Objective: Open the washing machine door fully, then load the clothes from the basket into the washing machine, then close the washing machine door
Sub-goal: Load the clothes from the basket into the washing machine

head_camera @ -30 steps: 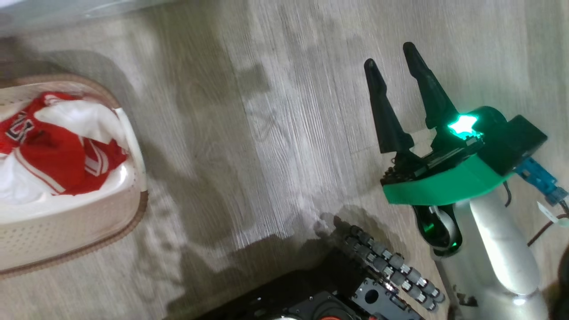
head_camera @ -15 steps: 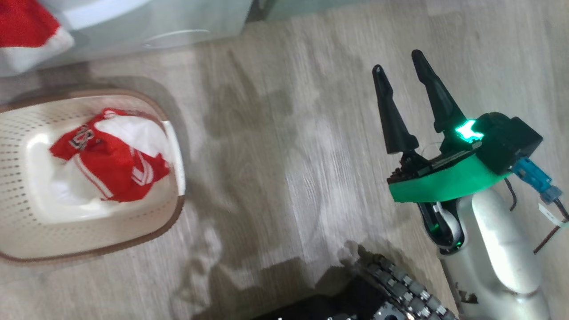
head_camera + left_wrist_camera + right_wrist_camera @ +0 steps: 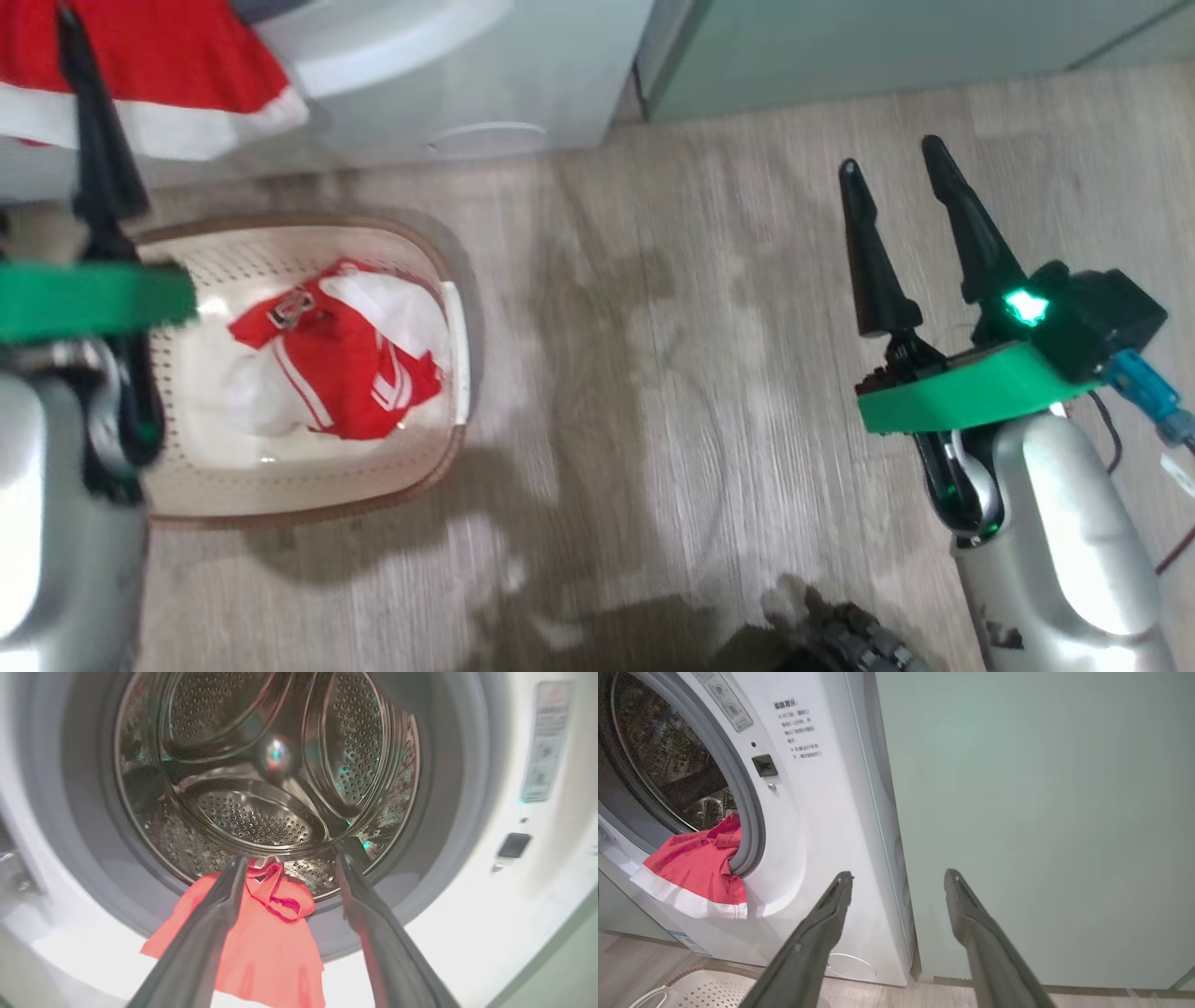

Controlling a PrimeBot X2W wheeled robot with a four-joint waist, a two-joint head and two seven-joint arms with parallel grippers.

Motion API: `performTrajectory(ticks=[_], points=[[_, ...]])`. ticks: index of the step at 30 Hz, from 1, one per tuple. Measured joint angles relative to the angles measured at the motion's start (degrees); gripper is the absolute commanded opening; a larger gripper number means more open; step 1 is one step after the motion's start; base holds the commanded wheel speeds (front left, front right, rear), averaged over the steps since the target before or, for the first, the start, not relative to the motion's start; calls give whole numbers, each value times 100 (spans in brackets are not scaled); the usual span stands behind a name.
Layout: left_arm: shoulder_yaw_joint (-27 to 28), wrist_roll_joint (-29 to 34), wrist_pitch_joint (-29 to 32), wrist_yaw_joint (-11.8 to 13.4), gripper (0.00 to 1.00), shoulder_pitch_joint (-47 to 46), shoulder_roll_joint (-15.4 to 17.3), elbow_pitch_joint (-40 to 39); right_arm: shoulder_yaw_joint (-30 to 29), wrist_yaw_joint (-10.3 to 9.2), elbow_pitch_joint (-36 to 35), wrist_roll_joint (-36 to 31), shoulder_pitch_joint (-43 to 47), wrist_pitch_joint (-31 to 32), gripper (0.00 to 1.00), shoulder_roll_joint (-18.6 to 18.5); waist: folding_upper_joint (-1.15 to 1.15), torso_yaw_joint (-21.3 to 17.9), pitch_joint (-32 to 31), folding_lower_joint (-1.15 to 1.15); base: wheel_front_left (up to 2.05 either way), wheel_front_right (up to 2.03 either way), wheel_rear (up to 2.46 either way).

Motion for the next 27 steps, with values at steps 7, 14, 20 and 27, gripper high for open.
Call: performTrajectory(ticks=[7, 14, 20, 27], points=[[-77, 157, -11, 212, 100, 1134, -185, -522, -181, 0, 138, -198, 341, 4, 100, 1, 0, 208, -533, 0, 0, 0, 0], [-348, 241, 18, 259, 100, 1934, -264, -556, -312, 0, 190, -201, 635, 99, 100, 1, 0, 335, -1107, 0, 0, 0, 0], [-571, 242, 169, 248, 100, 2348, -268, -533, -322, 0, 190, -201, 871, 268, 100, 1, 0, 387, -1431, 0, 0, 0, 0], [-677, 242, 268, 249, 100, 2443, -269, -459, -304, 0, 152, -201, 907, 347, 100, 1, 0, 427, -1548, 0, 0, 0, 0]])
